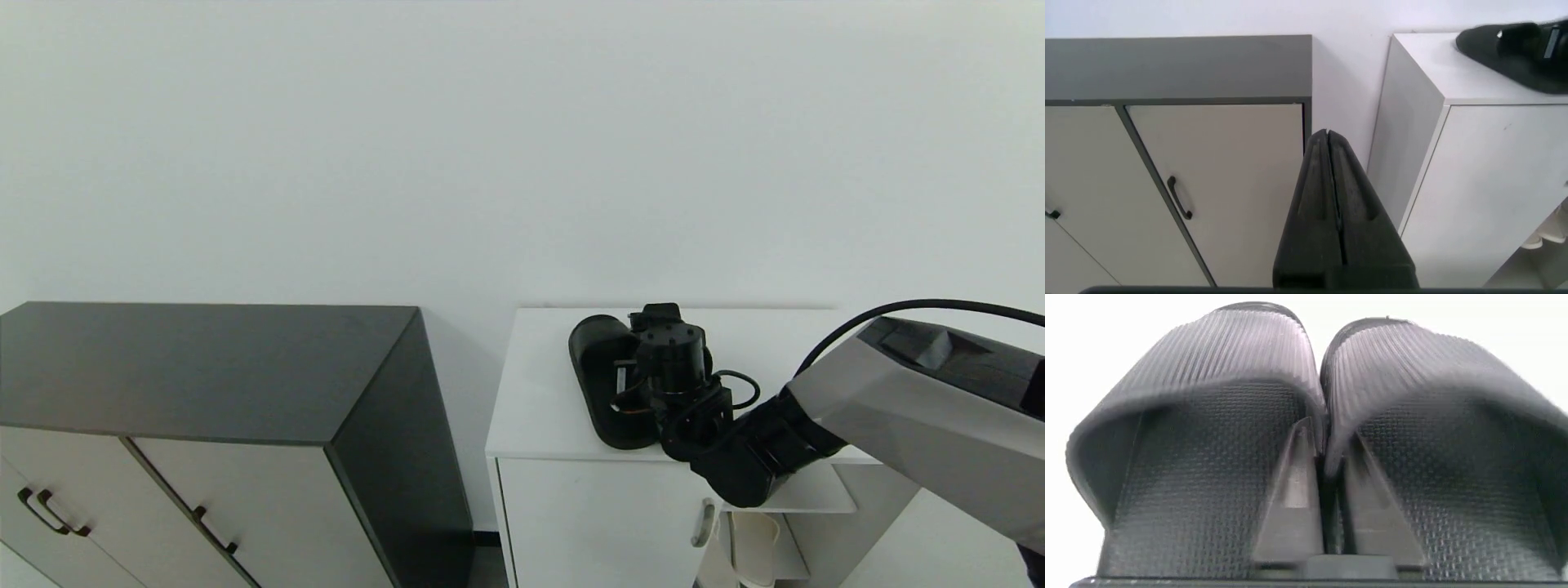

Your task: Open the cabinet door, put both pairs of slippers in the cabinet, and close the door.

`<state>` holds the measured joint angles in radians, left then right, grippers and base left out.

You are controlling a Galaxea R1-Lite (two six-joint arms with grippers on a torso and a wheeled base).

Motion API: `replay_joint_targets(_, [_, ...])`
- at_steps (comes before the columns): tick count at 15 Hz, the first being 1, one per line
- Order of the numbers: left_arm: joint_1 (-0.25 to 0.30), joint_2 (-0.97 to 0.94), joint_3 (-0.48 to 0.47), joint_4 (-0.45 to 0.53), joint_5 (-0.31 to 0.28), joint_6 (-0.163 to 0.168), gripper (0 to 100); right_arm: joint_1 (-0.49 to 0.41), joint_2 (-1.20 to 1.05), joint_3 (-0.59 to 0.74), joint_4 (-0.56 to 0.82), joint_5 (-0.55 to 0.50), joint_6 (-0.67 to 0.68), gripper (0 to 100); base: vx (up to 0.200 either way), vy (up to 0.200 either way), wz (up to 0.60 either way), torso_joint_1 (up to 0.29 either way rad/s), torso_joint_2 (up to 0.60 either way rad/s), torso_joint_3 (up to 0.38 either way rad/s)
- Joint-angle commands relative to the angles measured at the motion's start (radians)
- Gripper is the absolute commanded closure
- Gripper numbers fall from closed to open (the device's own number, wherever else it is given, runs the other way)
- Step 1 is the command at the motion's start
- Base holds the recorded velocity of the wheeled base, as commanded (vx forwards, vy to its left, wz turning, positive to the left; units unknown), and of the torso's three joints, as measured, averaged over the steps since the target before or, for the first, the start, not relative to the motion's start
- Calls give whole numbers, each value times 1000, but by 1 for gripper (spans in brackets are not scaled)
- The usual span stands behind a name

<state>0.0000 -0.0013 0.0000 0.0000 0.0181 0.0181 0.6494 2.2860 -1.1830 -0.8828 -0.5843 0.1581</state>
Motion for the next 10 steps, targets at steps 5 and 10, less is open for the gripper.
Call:
replay_joint_targets(5, [0, 1, 0, 0, 0, 0, 100, 24, -99, 57, -2, -2, -14, 100, 0, 0, 0, 0, 0, 0])
replay_joint_targets(10, [0, 1, 0, 0, 0, 0, 100, 98, -315, 382, -56, 92, -11, 100, 0, 0, 0, 0, 0, 0])
